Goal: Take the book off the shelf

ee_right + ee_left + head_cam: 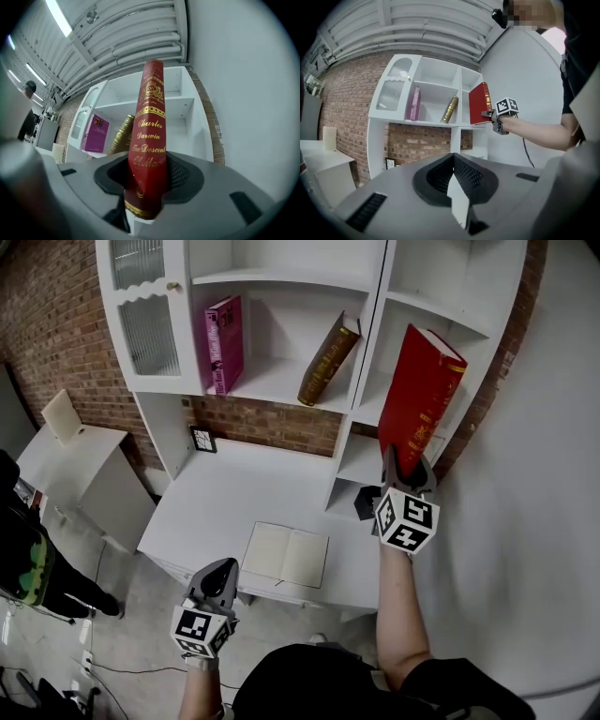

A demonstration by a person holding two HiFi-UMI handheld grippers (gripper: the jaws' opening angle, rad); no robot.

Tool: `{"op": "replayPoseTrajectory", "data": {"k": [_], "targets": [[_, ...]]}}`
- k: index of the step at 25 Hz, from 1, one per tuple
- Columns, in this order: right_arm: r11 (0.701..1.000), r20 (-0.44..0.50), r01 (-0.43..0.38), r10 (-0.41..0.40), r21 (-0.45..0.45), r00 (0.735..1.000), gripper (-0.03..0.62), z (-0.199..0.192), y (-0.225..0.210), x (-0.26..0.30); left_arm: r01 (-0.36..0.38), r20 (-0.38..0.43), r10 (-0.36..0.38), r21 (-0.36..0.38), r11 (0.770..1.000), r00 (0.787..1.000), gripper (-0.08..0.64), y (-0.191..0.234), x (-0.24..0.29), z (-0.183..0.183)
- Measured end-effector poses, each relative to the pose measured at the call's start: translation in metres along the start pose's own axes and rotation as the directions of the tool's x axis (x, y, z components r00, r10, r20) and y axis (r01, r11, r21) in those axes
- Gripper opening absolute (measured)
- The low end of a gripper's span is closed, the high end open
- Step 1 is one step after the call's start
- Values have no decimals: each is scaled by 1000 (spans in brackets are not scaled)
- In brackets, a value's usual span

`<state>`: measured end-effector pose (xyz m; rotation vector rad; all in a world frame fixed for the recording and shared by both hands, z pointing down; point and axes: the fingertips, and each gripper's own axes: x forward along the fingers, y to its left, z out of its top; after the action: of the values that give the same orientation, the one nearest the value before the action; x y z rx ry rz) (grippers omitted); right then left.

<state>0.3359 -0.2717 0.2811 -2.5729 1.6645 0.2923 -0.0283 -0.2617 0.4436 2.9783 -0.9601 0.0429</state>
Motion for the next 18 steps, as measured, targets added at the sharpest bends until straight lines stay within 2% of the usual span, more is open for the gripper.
{"op": "replayPoseTrajectory", "data": {"k": [9, 14, 18], "targets": [[988, 49, -154, 155, -30, 987, 189, -5, 63, -34, -34, 2, 34, -8, 999, 999, 8, 11, -31, -3], [966, 62, -255, 257, -39, 964, 189, -14, 100, -49, -56, -6, 56, -13, 998, 998, 8, 11, -47, -6], [939, 61, -342, 344, -49, 937, 189, -27, 131, -64, -79, -13, 78, -5, 997, 997, 8, 13, -61, -8]]}}
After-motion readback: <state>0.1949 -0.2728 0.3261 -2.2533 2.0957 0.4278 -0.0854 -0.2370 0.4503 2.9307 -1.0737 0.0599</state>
